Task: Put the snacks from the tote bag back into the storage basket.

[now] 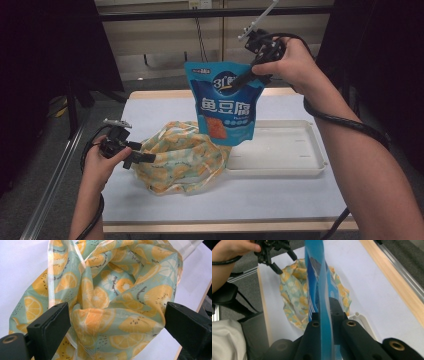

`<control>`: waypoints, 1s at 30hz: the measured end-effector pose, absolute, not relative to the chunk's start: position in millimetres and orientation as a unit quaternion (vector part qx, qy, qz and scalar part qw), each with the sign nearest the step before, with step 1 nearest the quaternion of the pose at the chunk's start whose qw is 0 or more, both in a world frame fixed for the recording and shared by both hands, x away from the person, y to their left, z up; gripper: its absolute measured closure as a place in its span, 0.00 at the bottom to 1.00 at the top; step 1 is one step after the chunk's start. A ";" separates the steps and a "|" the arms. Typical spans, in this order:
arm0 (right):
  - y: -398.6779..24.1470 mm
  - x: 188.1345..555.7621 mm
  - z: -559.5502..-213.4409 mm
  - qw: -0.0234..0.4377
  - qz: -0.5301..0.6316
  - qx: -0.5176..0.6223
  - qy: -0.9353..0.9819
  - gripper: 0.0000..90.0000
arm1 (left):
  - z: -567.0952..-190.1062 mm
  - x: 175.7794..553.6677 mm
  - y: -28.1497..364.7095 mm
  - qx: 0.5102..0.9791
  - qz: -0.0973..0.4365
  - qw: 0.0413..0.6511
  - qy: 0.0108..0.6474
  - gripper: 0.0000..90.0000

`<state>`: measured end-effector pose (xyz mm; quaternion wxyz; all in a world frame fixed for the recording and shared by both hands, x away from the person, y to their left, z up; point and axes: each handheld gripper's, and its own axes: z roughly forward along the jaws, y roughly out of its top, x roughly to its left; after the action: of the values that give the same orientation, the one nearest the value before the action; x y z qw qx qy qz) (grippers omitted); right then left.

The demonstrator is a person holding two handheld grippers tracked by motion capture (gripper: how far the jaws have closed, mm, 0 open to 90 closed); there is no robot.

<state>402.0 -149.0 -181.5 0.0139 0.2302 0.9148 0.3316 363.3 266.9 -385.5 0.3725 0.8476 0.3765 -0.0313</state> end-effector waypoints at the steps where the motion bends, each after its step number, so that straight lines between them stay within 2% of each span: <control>1: -152.3 401.1 -182.8 0.017 0.331 0.232 0.915 1.00 | -385.1 363.2 266.6 0.848 -0.031 0.372 0.376 0.08; 30: -224.2 383.8 -228.0 0.017 0.323 0.260 0.910 1.00 | -382.2 363.4 263.8 0.850 -0.024 0.365 0.378 0.08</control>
<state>383.8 -224.2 -228.0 0.0173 0.2602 0.9096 0.3235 363.4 263.8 -382.2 0.3650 0.8504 0.3781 -0.0240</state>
